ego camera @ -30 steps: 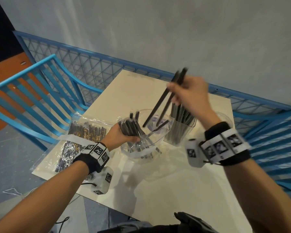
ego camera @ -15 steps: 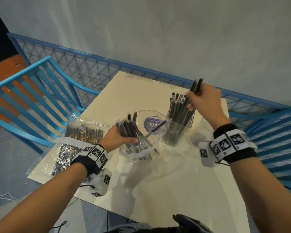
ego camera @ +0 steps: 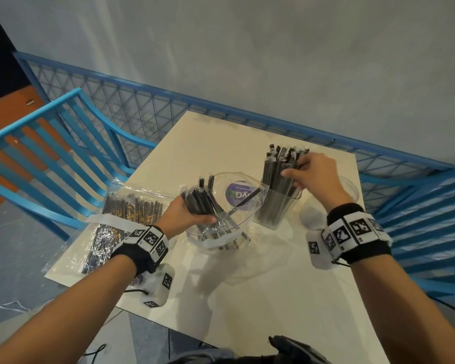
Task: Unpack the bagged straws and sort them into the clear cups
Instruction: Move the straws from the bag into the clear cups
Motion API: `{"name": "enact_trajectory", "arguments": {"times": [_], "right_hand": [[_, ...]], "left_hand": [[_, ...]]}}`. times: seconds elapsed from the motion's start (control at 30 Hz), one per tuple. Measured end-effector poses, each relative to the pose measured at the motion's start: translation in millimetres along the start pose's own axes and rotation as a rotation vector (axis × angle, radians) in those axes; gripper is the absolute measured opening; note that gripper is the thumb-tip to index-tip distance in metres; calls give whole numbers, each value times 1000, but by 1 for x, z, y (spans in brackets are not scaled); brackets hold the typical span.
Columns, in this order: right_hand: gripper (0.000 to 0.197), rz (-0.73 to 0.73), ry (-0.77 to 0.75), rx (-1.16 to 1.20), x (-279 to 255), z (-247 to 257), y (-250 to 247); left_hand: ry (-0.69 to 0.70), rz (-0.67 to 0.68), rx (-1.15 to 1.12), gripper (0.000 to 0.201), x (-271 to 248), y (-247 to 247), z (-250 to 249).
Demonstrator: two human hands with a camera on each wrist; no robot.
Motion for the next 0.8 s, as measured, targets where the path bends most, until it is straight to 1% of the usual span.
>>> {"name": "enact_trajectory", "arguments": {"times": [0.1, 0.13, 0.17, 0.2, 0.23, 0.27, 0.33, 0.4, 0.47, 0.53, 0.57, 0.6, 0.63, 0.7, 0.8], "right_hand": [[23, -235, -121, -73, -16, 33, -32], [20, -272, -179, -58, -23, 46, -34], [16, -263, -222, -24, -28, 57, -30], [13, -215, -260, 18, -32, 67, -20], [10, -126, -285, 45, -34, 74, -5], [8, -5, -293, 54, -35, 77, 15], [10, 229, -240, 51, -36, 73, 57], [12, 349, -152, 55, -32, 62, 90], [19, 399, -131, 62, -29, 58, 112], [39, 448, -190, 44, -27, 62, 128], [46, 473, -233, 20, -27, 65, 134], [49, 489, -270, 6, -28, 69, 139], [49, 492, -296, 9, -28, 73, 142], [39, 450, -320, 20, -26, 76, 141], [28, 395, -332, 84, -22, 78, 126]], "left_hand": [[0, -7, 1, 57, 2, 0, 1], [1, -8, 6, 57, 3, 0, 1], [6, -7, 12, 57, 4, 0, 1], [10, -4, 16, 58, 4, 1, 0], [16, 0, 18, 58, 5, 1, -1], [15, 3, 18, 58, 5, 1, -1], [12, 7, 14, 57, 5, 1, 0], [20, 7, 3, 54, 3, 2, 1], [28, 5, -9, 52, 1, 2, -1], [45, 5, -12, 49, -1, 4, -5], [55, 5, -12, 49, -1, 5, -7], [67, 3, -14, 50, -2, 6, -8], [78, 3, -19, 52, -1, 7, -9], [86, -1, -28, 54, -2, 7, -9], [61, 11, -10, 47, 0, 3, -4]]}}
Point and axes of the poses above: each hand's wrist, its own x-axis towards the middle knuckle, its own y-axis out of the palm, z = x × y, the point moved 6 cm from there along x, towards the middle knuckle, and after that the axes turned 10 degrees about z, right-handed, at the moved point
